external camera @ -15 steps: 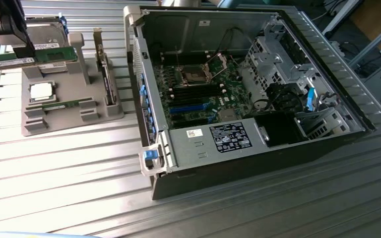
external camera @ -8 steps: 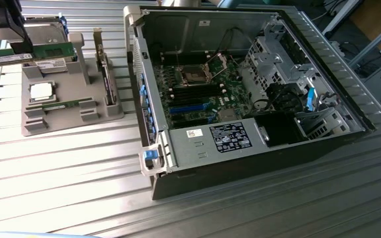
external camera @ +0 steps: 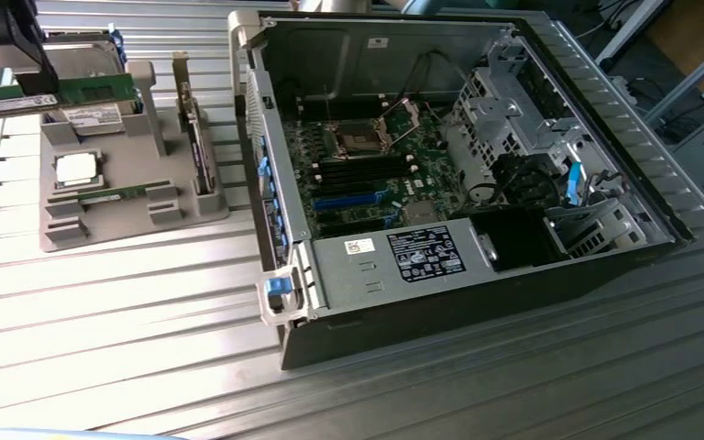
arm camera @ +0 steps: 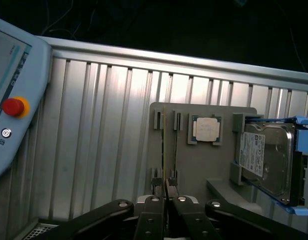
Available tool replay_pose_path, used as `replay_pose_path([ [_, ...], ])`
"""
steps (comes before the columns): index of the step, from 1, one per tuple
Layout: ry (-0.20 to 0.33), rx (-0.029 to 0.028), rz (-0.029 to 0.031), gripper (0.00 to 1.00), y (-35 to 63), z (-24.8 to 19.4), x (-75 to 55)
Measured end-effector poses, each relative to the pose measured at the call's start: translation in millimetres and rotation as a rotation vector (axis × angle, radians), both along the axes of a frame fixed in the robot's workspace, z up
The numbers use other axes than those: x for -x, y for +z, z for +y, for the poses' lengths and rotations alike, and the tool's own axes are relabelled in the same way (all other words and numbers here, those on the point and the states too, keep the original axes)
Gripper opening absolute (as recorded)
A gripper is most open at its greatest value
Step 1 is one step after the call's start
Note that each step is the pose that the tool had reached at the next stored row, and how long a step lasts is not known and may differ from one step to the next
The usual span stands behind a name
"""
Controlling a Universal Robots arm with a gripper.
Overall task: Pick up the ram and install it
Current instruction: 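Pick up the ram and move it above insertion slot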
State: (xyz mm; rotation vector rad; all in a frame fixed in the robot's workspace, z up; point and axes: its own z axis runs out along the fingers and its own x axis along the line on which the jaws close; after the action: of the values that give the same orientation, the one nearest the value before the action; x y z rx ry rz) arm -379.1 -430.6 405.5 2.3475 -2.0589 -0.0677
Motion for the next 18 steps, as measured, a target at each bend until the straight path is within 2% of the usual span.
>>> replay_pose_path([
  [9,0.0,-0.0001,-0.0001,0.13,8.9,0.0,0.0],
  [15,0.0,0.0,0.0,0.13,9.0,0.0,0.0],
  [18,0.0,0.0002,0.0001,0.13,9.1,0.0,-5.1],
])
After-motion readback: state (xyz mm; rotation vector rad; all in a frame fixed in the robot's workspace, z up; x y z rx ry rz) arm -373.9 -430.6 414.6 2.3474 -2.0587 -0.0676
